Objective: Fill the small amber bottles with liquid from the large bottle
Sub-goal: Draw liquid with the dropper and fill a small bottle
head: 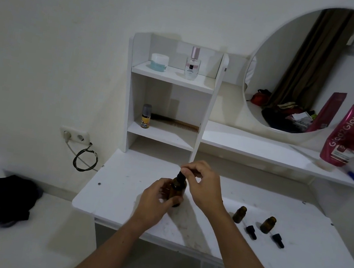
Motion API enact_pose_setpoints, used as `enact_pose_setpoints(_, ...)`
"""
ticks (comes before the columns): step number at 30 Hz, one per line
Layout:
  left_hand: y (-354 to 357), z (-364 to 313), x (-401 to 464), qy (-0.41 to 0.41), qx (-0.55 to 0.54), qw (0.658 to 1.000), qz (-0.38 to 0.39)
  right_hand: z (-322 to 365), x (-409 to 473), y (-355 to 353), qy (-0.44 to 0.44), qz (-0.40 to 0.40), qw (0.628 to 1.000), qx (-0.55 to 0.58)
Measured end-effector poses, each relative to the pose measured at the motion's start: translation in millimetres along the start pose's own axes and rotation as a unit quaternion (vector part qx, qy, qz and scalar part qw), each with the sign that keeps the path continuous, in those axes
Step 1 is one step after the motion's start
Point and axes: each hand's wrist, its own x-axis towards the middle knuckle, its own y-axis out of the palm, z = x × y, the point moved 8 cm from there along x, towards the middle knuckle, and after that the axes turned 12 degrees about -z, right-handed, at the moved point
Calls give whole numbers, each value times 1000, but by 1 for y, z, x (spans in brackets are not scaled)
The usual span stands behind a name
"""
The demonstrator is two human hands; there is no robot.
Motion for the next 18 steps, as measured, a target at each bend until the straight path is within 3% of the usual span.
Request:
enact_pose_setpoints(10,-4,-4,-7,4,3,1000,-27,30,27,-37,27,-62,995,67)
enact_pose_setpoints(16,-16,-16,-33,-25,-18,988,-151,31,28,-86,27,-123,987,97)
enact_pose_setpoints(18,-5,-23,-48,-19,-30,987,-155,24,26,-104,34,-143,984,99)
